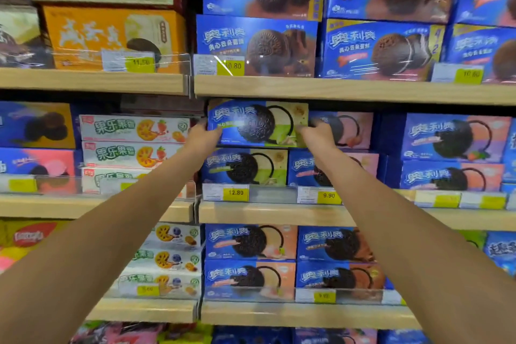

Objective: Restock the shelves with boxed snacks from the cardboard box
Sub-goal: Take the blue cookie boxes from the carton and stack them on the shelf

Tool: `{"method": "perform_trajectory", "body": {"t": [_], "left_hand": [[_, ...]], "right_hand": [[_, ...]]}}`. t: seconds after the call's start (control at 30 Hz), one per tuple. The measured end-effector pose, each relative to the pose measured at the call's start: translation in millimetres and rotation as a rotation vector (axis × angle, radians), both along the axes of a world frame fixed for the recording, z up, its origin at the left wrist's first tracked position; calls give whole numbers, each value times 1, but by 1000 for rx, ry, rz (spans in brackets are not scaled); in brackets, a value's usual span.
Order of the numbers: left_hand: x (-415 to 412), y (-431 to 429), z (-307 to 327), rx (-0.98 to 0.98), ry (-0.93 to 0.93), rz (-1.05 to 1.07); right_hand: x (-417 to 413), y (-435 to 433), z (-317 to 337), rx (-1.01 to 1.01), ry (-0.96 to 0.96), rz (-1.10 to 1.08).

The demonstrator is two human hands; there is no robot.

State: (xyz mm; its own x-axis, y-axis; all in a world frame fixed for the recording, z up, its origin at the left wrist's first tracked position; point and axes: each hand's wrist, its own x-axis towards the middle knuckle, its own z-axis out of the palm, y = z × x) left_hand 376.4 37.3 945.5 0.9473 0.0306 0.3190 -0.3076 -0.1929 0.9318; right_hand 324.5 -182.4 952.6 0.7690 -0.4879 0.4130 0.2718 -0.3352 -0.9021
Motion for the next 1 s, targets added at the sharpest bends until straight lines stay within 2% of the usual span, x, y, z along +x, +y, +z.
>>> {"method": "perform_trajectory", "body": {"t": [0.07, 0.2, 0.37, 0.6, 0.8, 1.0], "left_hand": [[11, -2, -5, 71, -26, 46], [13, -9, -8, 76, -73, 24], [19, -12, -6, 203, -2, 39], [17, -12, -9, 163, 48, -13], [15, -10, -20, 169, -18, -33], [10, -8, -19, 140, 55, -22]], "right_hand": [[5, 0, 0, -25, -6, -5], [15, 1, 0, -47, 16, -18], [18, -3, -3, -94, 93, 83], [21, 0, -15, -183, 139, 74], [17, 3, -15, -241, 132, 176], [11, 7, -16, -273, 121, 192]]}}
